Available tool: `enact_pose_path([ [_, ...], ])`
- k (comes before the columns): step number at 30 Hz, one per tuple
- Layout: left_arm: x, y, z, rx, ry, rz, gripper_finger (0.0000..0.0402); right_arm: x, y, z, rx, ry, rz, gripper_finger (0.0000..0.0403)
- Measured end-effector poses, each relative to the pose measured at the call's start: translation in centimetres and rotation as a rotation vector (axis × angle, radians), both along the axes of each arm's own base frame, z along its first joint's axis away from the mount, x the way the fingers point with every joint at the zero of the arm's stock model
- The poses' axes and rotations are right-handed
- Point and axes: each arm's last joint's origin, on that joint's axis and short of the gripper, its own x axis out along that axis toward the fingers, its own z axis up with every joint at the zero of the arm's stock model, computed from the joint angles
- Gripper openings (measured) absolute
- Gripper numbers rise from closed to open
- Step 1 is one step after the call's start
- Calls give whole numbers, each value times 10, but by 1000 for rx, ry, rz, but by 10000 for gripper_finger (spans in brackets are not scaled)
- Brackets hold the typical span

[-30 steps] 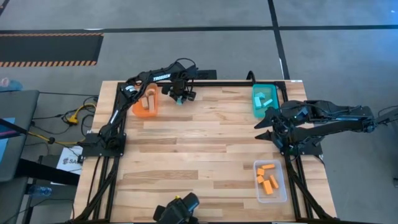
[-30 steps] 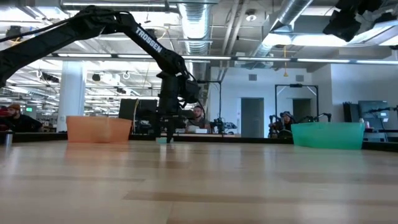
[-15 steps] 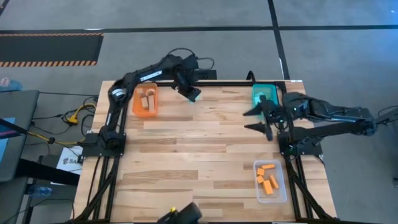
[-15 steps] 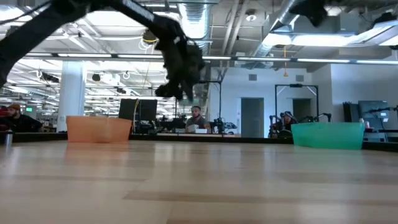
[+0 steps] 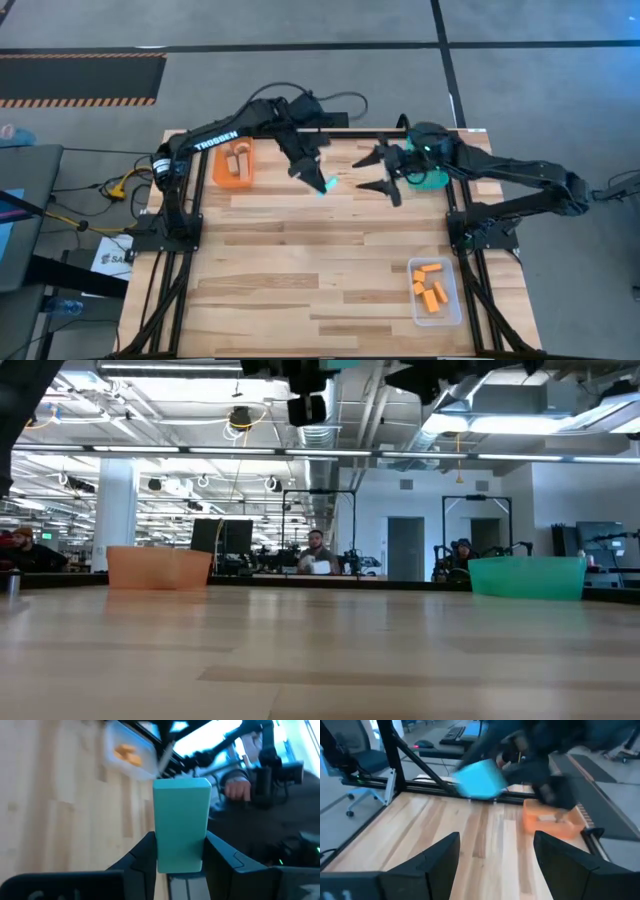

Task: Sort & place blocks by color
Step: Put the blue block into the blue bin

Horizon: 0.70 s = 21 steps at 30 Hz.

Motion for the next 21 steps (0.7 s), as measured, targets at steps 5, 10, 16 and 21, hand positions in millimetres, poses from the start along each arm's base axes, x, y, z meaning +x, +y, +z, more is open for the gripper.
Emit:
enact_pose_path([
  [5,8,-22,-1,-12,-7,-71,93,23,-5,11,-67,-22,101,279],
  [10,9,-25,-1,-17,-3,-75,93,38,4,17,-124,-50,258,279],
  [16,11,-24,1,-19,-18,-70,93,60,12,15,-173,-47,306,279],
  [21,11,-25,1,-28,-14,-75,93,74,12,8,-184,-45,319,279],
])
